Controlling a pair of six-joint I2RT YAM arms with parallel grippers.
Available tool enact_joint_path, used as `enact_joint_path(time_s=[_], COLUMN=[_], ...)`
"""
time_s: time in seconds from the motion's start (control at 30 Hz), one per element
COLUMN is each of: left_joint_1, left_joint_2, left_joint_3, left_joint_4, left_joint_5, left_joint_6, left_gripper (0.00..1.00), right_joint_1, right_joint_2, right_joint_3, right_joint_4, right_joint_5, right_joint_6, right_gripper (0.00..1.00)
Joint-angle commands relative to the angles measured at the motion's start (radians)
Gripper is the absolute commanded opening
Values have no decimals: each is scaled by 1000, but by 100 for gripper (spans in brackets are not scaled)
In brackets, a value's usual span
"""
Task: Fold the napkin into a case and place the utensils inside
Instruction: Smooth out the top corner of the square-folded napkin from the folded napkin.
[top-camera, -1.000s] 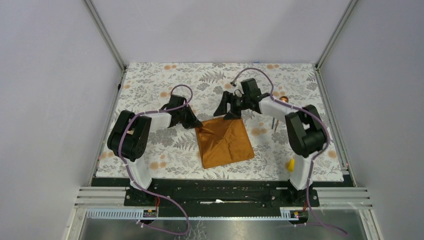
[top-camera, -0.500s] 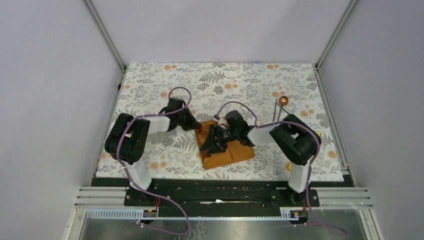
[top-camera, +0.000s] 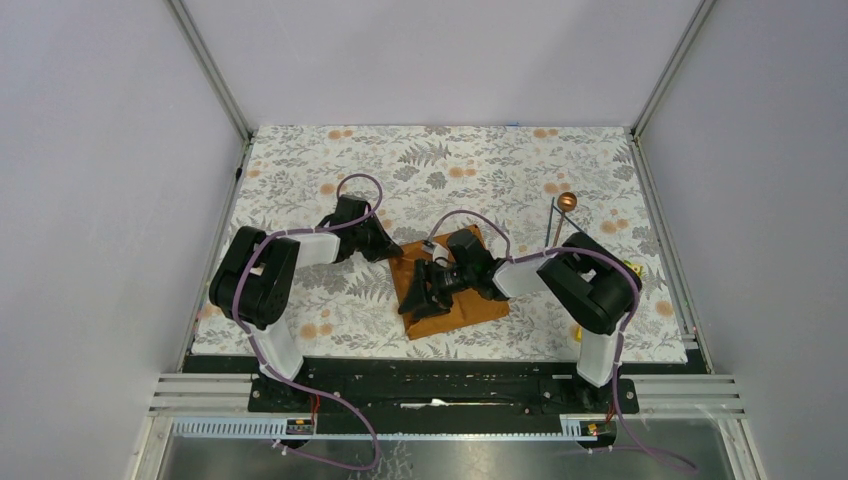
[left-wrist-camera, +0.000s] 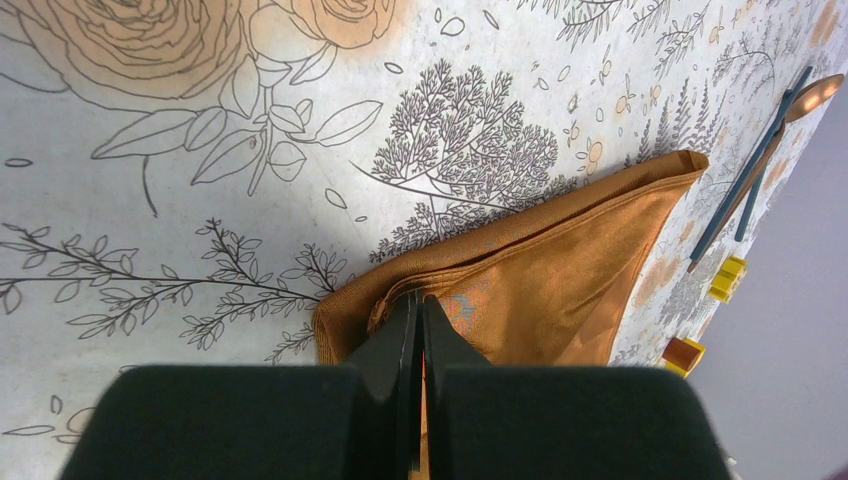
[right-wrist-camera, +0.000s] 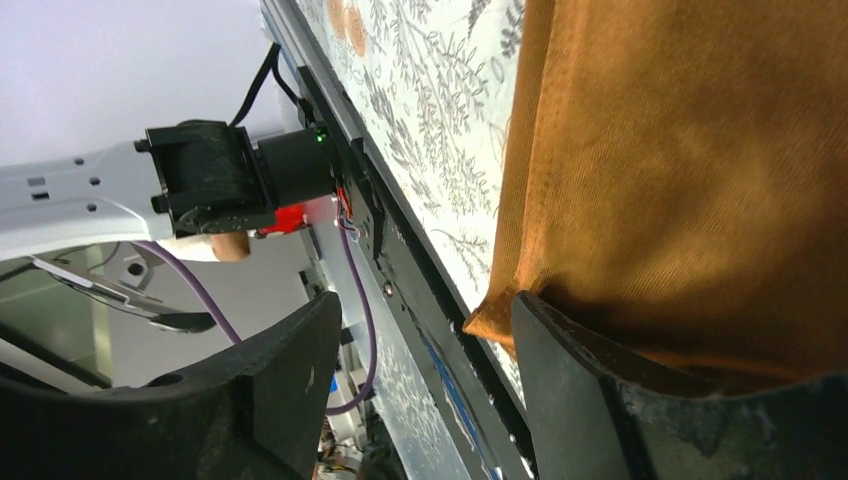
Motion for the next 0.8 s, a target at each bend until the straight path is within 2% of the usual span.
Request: enact_joint_path(time_s=[0.0,0.17,0.3,0.37,0.63,0.77], left_joint_1=[8,12,20,25,42,46], left_joint_2=[-26,-56,-19,0,10,18], left_joint_3=[15,50,56,52,53,61], left_joint_4=[-87,-137,-134,-128,-129,-136], left_joint_5=[-57,-64,-51,-50,-67,-59], left_joint_6=[51,72,67,61,69,70], left_gripper=[0,0,0,0,0,0], right_joint_1=[4,5,25,36,57,57], right_joint_2=[-119,-101,-49,-43,33,-12], right_joint_3=[34,15,-8,-12,2,68], right_joint_4=[-126,-81,28,29,-55,-286], right_joint_5=[17,-9,-38,-36,-53,0], right_joint_6=[-113,-92,-29,-28,-84,-237], right_gripper=[71,71,69,69,68,68])
